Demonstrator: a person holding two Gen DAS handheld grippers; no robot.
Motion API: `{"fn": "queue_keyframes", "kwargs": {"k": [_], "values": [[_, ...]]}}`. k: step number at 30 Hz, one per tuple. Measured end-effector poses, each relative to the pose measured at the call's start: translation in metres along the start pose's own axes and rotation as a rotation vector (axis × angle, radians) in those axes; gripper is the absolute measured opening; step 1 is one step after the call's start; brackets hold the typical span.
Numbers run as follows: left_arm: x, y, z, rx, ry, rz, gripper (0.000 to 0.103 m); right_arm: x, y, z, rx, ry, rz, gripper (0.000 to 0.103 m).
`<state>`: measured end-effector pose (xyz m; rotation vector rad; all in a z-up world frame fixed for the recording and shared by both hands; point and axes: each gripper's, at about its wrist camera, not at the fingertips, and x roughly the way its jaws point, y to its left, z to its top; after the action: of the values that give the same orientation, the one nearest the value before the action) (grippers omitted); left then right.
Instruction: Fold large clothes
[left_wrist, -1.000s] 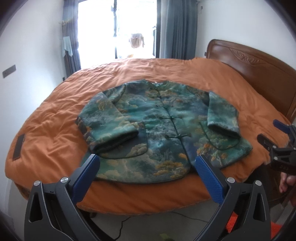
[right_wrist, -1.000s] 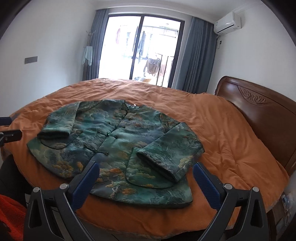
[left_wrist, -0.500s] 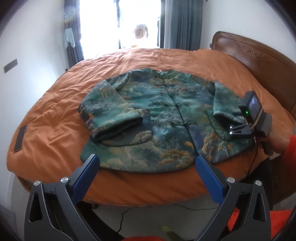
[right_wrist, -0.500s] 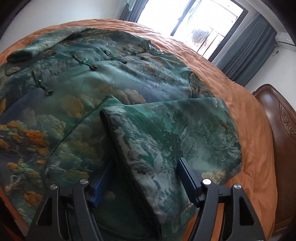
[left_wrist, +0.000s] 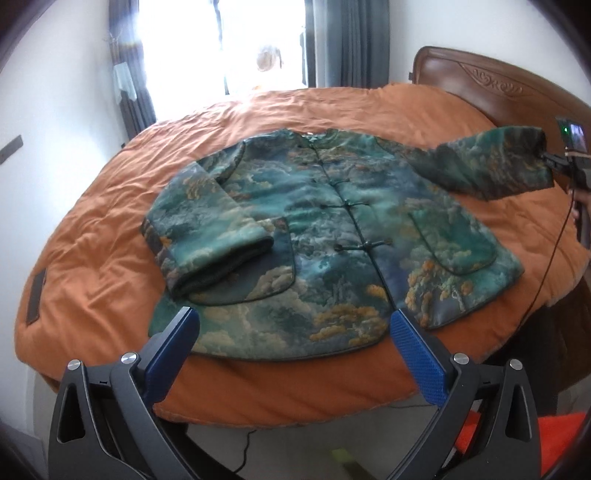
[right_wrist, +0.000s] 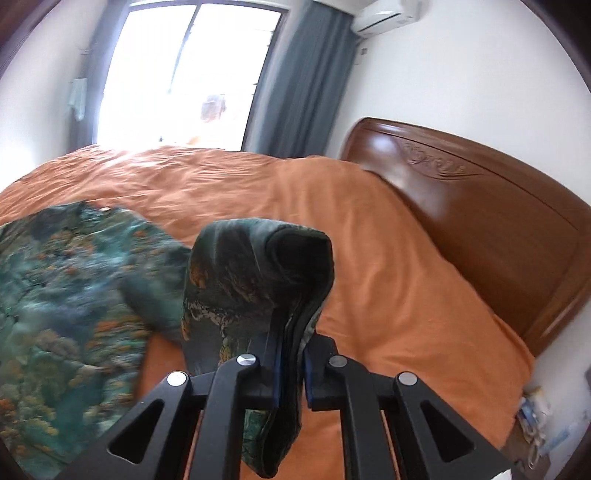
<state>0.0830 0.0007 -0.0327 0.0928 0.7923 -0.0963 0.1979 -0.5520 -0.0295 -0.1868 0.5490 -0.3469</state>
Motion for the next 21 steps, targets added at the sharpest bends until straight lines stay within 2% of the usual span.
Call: {"fn": "queue_keyframes", "kwargs": {"k": [1,2,3,4,6,9,11,13,16,18,21], "values": [[0.001,0.002,0.003,0.006,-0.010,-0.003,0.103,0.009,-0.019,-0.003,0.022,0.016,-0.060,0.015],[0.001,0.005,0.005,0.017,-0.022,-0.008,0.103,0.020,-0.035,-0.008,0.044,0.040,-0.117,0.032],[0.002,0.009,0.008,0.034,-0.035,-0.013,0.103,0.024,-0.048,-0.016,0.065,0.050,-0.179,0.043],[0.004,0.013,0.011,0.058,-0.051,-0.009,0.103,0.024,-0.057,-0.025,0.085,0.044,-0.227,0.044],[0.015,0.025,0.016,0.109,-0.068,0.012,0.103,0.013,-0.061,-0.040,0.124,0.038,-0.244,0.044],[0.041,0.051,0.026,0.151,-0.033,-0.009,0.103,-0.017,-0.040,-0.064,0.176,0.037,-0.129,0.044],[0.064,0.068,0.034,0.163,-0.003,-0.022,0.103,-0.045,-0.020,-0.084,0.183,0.017,-0.012,0.048],[0.091,0.079,0.040,0.189,0.029,-0.034,0.103,-0.074,0.018,-0.102,0.169,0.002,0.108,0.053],[0.138,0.078,0.040,0.299,0.098,-0.041,0.102,-0.113,0.076,-0.126,0.164,0.005,0.256,0.054],[0.167,0.073,0.034,0.380,0.141,-0.006,0.102,-0.129,0.111,-0.136,0.185,0.015,0.334,0.054],[0.189,0.075,0.033,0.393,0.154,0.001,0.101,-0.152,0.156,-0.150,0.224,0.045,0.431,0.054]]}}
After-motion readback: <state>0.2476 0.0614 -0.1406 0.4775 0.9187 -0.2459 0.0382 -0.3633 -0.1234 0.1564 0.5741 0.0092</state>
